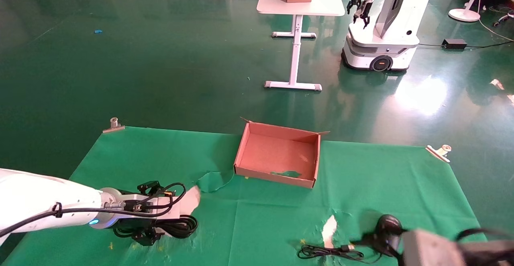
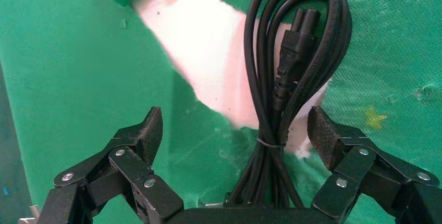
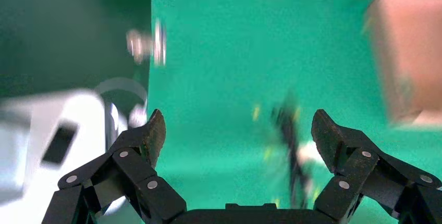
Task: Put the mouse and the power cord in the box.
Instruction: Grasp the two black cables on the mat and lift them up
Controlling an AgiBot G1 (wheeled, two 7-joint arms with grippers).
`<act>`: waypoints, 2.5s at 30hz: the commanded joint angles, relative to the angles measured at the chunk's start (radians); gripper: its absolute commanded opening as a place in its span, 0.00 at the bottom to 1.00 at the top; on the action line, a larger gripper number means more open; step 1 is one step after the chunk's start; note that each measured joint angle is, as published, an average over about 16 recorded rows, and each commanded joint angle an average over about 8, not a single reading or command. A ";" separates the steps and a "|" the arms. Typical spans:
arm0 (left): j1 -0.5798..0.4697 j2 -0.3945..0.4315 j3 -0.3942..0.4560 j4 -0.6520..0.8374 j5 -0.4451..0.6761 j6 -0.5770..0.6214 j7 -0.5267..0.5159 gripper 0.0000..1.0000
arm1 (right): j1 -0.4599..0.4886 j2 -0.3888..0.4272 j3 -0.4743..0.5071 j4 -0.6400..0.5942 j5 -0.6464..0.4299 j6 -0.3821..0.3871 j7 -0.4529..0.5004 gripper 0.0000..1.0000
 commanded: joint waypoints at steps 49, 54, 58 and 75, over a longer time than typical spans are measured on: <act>-0.007 0.007 -0.001 0.029 -0.010 -0.006 0.023 0.00 | 0.304 -0.586 -0.341 -0.548 -0.712 0.153 -0.069 0.00; -0.007 0.006 -0.002 0.029 -0.011 -0.006 0.022 0.00 | 0.303 -0.582 -0.339 -0.544 -0.710 0.152 -0.068 0.00; -0.007 0.006 -0.002 0.028 -0.011 -0.006 0.022 0.00 | 0.302 -0.581 -0.338 -0.542 -0.708 0.151 -0.068 0.00; -0.007 0.006 -0.001 0.028 -0.011 -0.006 0.022 0.00 | 0.301 -0.577 -0.337 -0.538 -0.705 0.149 -0.067 0.00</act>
